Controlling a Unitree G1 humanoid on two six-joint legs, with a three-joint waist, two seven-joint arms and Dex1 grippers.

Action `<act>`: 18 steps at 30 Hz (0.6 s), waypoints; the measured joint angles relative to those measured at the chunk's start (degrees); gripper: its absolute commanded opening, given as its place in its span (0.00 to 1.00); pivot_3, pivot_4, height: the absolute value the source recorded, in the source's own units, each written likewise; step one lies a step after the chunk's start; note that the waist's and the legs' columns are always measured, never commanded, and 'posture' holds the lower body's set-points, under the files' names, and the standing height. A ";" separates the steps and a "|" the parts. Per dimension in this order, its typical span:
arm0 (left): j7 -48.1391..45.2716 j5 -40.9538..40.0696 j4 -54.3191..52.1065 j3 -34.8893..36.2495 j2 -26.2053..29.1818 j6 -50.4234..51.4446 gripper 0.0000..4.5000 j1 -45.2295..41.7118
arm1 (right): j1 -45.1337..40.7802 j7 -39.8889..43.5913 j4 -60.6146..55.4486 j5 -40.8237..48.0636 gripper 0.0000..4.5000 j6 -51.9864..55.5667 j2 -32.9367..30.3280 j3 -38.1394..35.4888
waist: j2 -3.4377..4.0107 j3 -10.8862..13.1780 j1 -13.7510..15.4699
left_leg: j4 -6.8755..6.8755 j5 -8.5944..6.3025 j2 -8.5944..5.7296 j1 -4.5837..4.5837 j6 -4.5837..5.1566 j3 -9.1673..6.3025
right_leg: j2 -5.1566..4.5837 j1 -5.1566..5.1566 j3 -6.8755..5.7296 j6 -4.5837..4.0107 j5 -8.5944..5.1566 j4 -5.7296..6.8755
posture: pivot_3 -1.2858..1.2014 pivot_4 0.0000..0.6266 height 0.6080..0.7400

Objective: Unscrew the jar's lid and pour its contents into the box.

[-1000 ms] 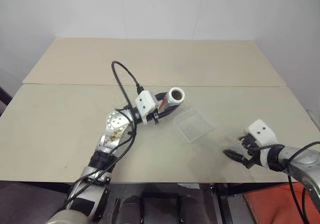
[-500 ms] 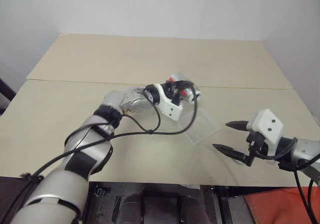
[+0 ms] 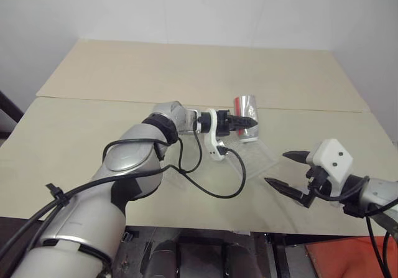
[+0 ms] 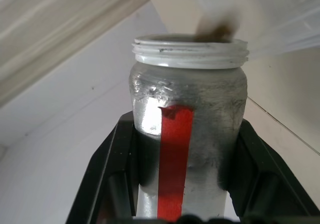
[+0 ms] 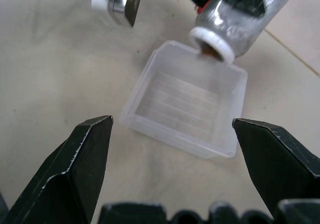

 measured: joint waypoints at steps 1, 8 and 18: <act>0.48 0.00 0.05 -0.28 -0.17 0.03 0.43 -0.25 | 0.07 -0.19 -0.01 0.03 0.99 0.06 0.07 0.00 | 0.00 0.00 0.01 | 0.00 0.00 -0.02 0.00 0.00 0.00 | -0.02 0.00 0.00 0.00 0.00 0.00 | 0.52 0.24 1.00; -0.19 -2.62 0.82 1.04 -0.56 -1.67 0.43 -0.69 | 0.10 -1.62 0.14 -0.40 0.99 0.10 0.30 0.32 | 0.00 0.00 0.00 | 0.02 0.00 -0.05 0.01 0.00 0.00 | -0.05 0.01 0.00 0.00 0.00 0.04 | 0.52 0.24 1.00; -40.44 -42.64 2.74 34.38 2.17 -14.40 0.43 12.05 | 0.15 -2.42 0.87 -1.99 0.99 0.05 1.00 2.42 | 0.10 -0.06 -0.69 | 0.17 0.02 0.00 0.13 -0.01 0.05 | -0.07 0.07 -0.03 -0.03 0.01 0.29 | 0.52 0.24 1.00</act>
